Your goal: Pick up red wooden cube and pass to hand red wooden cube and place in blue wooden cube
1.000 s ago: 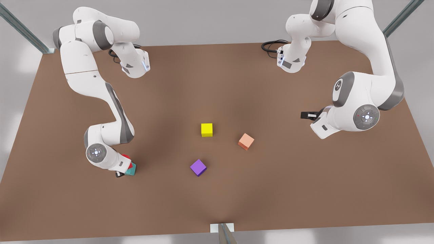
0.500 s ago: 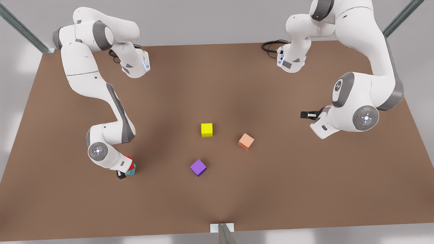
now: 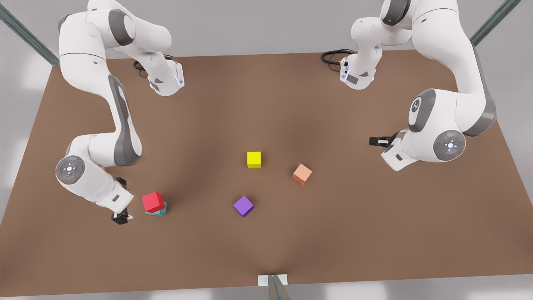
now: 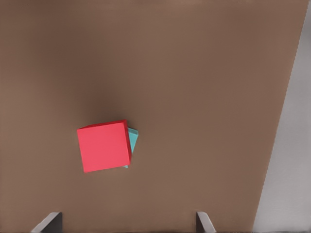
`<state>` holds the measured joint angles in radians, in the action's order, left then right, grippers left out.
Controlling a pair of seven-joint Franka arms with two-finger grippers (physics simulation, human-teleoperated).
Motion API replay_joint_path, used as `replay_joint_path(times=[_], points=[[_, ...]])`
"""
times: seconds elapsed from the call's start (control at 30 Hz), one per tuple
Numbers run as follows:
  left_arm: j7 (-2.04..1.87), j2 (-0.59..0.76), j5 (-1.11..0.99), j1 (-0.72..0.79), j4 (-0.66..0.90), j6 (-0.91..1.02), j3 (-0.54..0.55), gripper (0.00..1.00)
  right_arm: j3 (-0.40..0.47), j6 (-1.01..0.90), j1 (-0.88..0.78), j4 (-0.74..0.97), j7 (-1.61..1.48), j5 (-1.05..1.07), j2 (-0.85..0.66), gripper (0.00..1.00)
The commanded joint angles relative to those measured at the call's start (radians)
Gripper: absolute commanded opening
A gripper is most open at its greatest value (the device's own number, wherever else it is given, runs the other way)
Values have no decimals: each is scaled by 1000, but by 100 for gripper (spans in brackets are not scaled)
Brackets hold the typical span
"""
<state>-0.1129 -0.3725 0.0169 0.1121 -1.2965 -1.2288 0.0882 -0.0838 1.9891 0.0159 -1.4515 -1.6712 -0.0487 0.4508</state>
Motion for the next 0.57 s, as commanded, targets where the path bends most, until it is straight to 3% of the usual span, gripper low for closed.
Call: replay_joint_path(times=[0.0,0.03,0.1,0.37,0.53], points=[[-8,1,0,0,0,5,-1,100,1,-300,-1,46,770,87,-6,100],[-8,1,0,0,0,6,1,100,-2,-354,-33,49,1215,55,-14,100],[-7,0,0,3,0,6,1,100,1,-381,-42,45,1513,10,-18,100],[-7,0,0,6,0,6,1,100,61,-636,-7,45,1656,0,-302,100],[-7,0,-2,0,0,6,1,100,61,-645,-7,20,1660,-2,-334,100]])
